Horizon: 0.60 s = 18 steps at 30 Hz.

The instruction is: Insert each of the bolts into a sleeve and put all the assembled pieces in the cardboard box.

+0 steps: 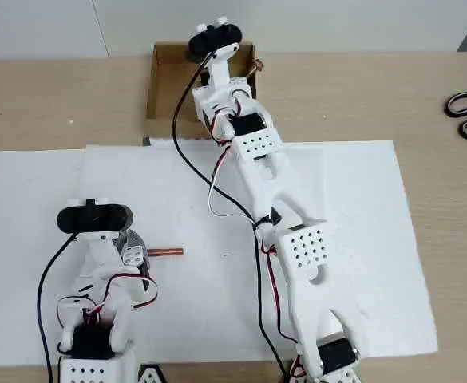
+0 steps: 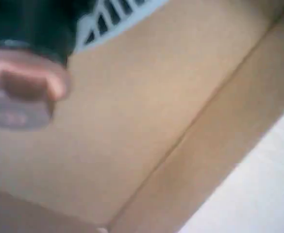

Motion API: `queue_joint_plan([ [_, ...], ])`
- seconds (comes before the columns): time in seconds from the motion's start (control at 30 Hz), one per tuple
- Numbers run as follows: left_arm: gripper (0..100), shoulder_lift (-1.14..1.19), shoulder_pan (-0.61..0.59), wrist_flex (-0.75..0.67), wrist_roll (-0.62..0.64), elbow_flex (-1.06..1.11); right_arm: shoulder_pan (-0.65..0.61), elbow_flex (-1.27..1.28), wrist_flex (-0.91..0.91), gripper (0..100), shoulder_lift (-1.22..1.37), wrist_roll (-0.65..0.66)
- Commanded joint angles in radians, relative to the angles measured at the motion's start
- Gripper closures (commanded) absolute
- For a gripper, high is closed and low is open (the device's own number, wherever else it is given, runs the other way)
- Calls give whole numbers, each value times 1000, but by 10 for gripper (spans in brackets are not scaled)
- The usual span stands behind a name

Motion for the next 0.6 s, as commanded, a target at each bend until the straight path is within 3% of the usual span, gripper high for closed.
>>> queue_joint_plan([
  [0.0, 994, -8, -3, 3, 8, -36, -5, -63, -28, 882, -2, 57],
  [0.1, 994, -8, -3, 3, 8, -38, -5, -64, -28, 836, 2, 63],
  [0.37, 994, -8, -3, 3, 8, -39, 1, -138, -4, 850, -1, 64],
  [0.57, 994, -8, -3, 3, 8, -39, -13, -442, 326, 851, -36, 58],
])
